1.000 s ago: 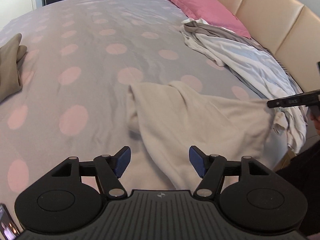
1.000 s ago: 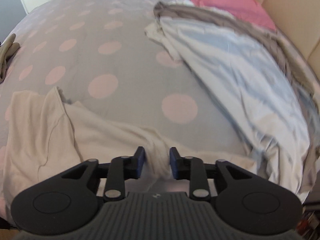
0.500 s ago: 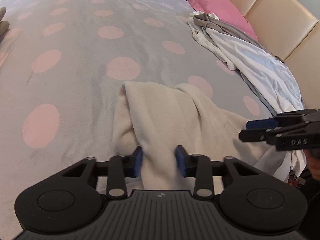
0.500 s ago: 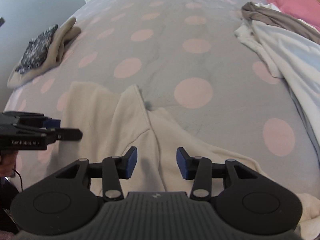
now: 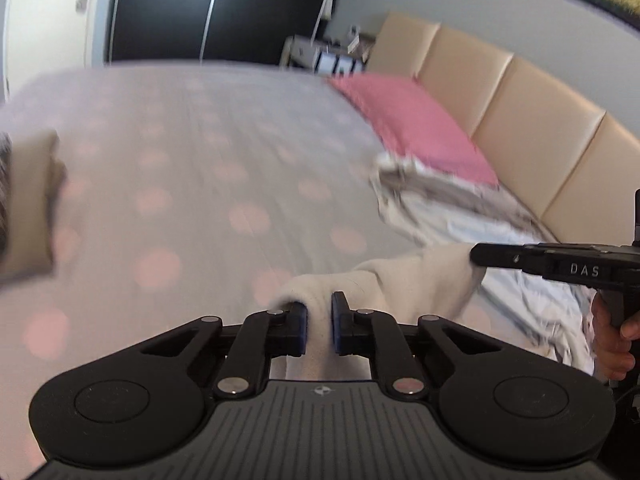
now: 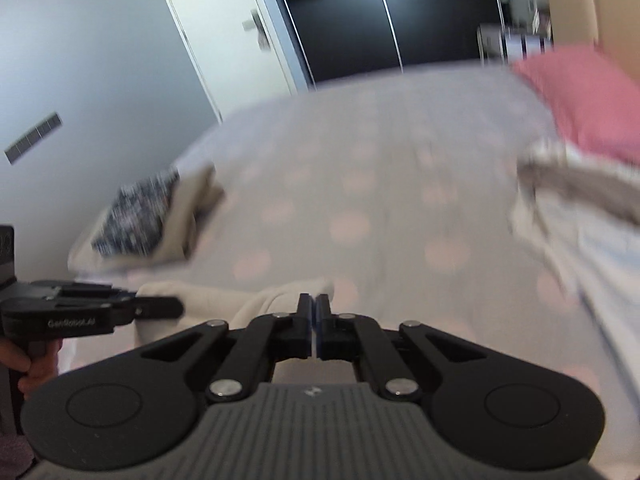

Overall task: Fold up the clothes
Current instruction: 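Lift the sweatshirt with both tools and lay it flat on the bed, then open both tools and release the sweatshirt onto the bed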

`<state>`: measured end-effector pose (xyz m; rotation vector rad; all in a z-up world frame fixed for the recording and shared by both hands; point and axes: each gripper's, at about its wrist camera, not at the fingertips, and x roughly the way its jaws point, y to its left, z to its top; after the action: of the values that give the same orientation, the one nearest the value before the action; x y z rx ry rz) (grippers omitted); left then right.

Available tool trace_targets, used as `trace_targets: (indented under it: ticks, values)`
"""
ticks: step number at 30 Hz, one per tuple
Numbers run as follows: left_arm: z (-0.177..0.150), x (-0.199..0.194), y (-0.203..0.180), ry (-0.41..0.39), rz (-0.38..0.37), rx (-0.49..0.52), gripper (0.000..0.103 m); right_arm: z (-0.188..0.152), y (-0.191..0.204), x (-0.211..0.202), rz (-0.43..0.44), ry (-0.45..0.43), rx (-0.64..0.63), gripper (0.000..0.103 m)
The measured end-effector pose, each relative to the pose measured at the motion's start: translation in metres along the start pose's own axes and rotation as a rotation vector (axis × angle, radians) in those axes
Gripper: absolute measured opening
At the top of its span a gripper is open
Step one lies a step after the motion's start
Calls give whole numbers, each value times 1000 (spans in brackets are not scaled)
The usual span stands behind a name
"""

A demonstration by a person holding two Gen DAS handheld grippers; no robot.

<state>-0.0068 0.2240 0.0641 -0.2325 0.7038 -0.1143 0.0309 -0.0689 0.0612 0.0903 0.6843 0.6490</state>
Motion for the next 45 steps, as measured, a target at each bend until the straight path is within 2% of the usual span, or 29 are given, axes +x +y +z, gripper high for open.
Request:
trace_targets:
  ticks: [8, 12, 14, 15, 18, 21, 25, 29, 33, 37, 42, 45]
  values:
    - [89, -143, -32, -264, 120, 125, 10, 91, 92, -81, 76, -302, -178, 2]
    - [109, -183, -52, -307, 143, 173, 9, 116, 115, -111, 58, -399, -207, 2]
    - [109, -187, -58, -294, 135, 192, 9, 124, 122, -123, 39, -433, -214, 2]
    - [106, -183, -61, -281, 126, 197, 7, 124, 121, -123, 25, -423, -210, 2]
    - [89, -162, -61, -210, 88, 194, 6, 114, 109, -113, -26, -360, -191, 2]
    - [60, -124, -55, -86, 50, 183, 5, 90, 89, -87, -79, -235, -171, 2]
    - [7, -68, -45, 87, -17, 144, 4, 45, 55, -52, -134, -57, -118, 2]
    - [-55, -32, -41, 206, -58, 112, 4, -7, 24, -26, -181, 102, -77, 2]
    - [-110, -10, -46, 306, -91, 93, 4, -66, 3, -15, -229, 240, -39, 2]
    - [-144, 0, -51, 396, -97, 103, 4, -113, -13, 0, -260, 364, 0, 2]
    - [-170, 10, -49, 476, -106, 91, 4, -143, -16, 7, -294, 456, -23, 2]
    - [-176, 8, -46, 497, -101, 84, 13, -152, -16, 10, -291, 518, -49, 2]
